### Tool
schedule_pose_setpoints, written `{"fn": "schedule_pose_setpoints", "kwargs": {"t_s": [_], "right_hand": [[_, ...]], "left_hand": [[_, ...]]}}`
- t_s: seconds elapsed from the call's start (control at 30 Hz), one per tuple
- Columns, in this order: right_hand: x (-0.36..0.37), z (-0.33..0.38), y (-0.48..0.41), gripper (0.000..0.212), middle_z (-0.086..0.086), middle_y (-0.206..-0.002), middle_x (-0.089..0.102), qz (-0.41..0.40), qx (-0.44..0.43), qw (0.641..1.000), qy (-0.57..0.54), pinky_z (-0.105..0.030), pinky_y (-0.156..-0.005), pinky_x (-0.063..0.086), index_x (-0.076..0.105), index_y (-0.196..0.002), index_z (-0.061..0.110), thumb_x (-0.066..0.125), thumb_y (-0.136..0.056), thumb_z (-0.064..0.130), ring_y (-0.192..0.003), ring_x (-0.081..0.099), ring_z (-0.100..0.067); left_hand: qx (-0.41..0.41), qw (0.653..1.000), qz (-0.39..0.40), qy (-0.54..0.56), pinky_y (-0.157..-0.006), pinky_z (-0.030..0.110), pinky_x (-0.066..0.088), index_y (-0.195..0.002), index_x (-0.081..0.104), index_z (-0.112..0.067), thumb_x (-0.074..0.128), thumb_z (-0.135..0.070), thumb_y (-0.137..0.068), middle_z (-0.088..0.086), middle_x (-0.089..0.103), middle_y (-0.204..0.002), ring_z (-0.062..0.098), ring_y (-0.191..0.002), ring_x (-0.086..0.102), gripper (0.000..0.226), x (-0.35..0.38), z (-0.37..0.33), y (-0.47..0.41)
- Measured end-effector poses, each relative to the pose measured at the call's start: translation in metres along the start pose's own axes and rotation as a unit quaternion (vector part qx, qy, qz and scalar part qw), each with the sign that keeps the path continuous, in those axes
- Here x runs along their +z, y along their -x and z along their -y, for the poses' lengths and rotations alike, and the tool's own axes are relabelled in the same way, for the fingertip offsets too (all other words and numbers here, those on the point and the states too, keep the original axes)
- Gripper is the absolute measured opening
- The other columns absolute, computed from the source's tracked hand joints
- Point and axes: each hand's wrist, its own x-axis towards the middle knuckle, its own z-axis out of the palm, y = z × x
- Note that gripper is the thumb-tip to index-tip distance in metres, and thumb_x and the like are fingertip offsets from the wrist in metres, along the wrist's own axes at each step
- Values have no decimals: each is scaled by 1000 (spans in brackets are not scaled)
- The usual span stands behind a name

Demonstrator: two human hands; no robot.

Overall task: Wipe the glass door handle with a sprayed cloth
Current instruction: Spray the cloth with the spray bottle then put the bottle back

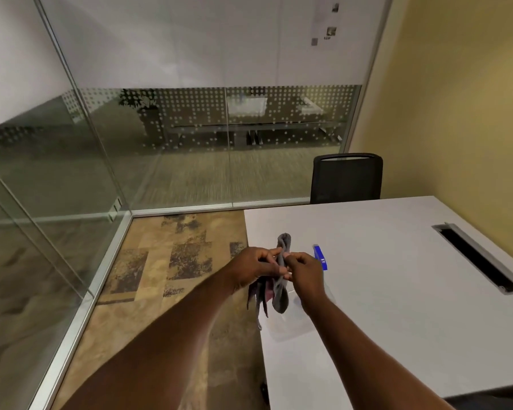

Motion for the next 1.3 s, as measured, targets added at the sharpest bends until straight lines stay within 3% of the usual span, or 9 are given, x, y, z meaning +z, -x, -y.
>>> {"fn": "schedule_pose_setpoints", "kwargs": {"t_s": [0.2, 0.37, 0.47, 0.6, 0.73, 0.87, 1.13, 1.2, 1.3], "right_hand": [[-2, 15, 1, 23, -4, -80, 64, -22, 6, 998, -53, -57, -86, 60, 66, -88, 5, 57, -94, 25, -87, 69, -34], [-16, 34, 5, 24, -8, -76, 53, -69, 27, 992, -104, -39, -62, 46, 51, -80, 10, 54, -94, 30, -74, 50, -22], [-26, 39, 3, 28, -5, -72, 47, -65, 11, 992, -109, -31, -55, 37, 44, -72, 13, 53, -97, 20, -68, 42, -19], [-27, 40, -3, 31, -13, -85, 71, 1, -4, 996, -84, -48, -75, 60, 67, -81, 7, 52, -91, 33, -84, 64, -37], [-25, 40, -7, 32, -8, -84, 73, 62, 81, 990, -93, -43, -80, 53, 71, -84, 13, 54, -92, 38, -87, 64, -27], [-25, 38, -9, 57, -2, -108, 79, 174, 103, 978, -40, -48, -99, 54, 78, -110, 19, 71, -79, 67, -107, 70, -27], [-25, 55, 0, 45, -18, -115, 72, 307, 79, 943, -103, -49, -100, 52, 73, -115, 5, 73, -87, 41, -102, 68, -32], [-27, 62, 1, 39, -19, -106, 71, 326, 82, 932, -135, -47, -95, 52, 72, -109, 5, 73, -86, 36, -93, 67, -29], [-31, 75, 6, 29, -15, -94, 71, 363, 84, 918, -138, -41, -87, 51, 72, -101, 4, 70, -84, 27, -84, 67, -26]], "left_hand": [[15, 997, -8, 80, -101, 35, 56, -68, 66, -12, 80, -7, -85, 4, 67, -131, 11, -121, 66, 23, -7, -13, 4], [31, 983, -174, 57, -72, 30, 53, -80, 61, -8, 77, -22, -91, 11, 67, -83, 19, -82, 63, 23, -31, -23, 4], [35, 966, -253, 33, -69, 32, 45, -81, 64, -8, 75, -23, -92, 9, 62, -77, 17, -73, 54, 22, -48, -26, 1], [37, 949, -312, 3, -65, 27, 45, -92, 67, 0, 75, -27, -92, 6, 66, -82, 12, -73, 55, 28, -63, -32, -3], [39, 937, -345, -33, -63, 23, 43, -93, 67, -2, 76, -31, -91, 7, 66, -84, 13, -74, 54, 31, -75, -32, -5], [43, 933, -351, -71, -68, 25, 46, -94, 68, -3, 77, -31, -90, 11, 70, -90, 18, -80, 59, 29, -83, -32, -6], [10, 934, -282, -219, -80, 25, 43, -104, 73, -14, 73, -19, -89, 3, 74, -105, 22, -101, 66, 16, -84, -18, 0], [19, 948, -215, -235, -89, 26, 44, -116, 72, -13, 70, -12, -89, 3, 71, -119, 21, -114, 64, 27, -80, -19, 3], [30, 995, -36, -93, -94, 20, 43, -128, 69, -11, 59, -6, -85, -2, 64, -134, 9, -123, 57, 44, -64, -33, 11]]}}
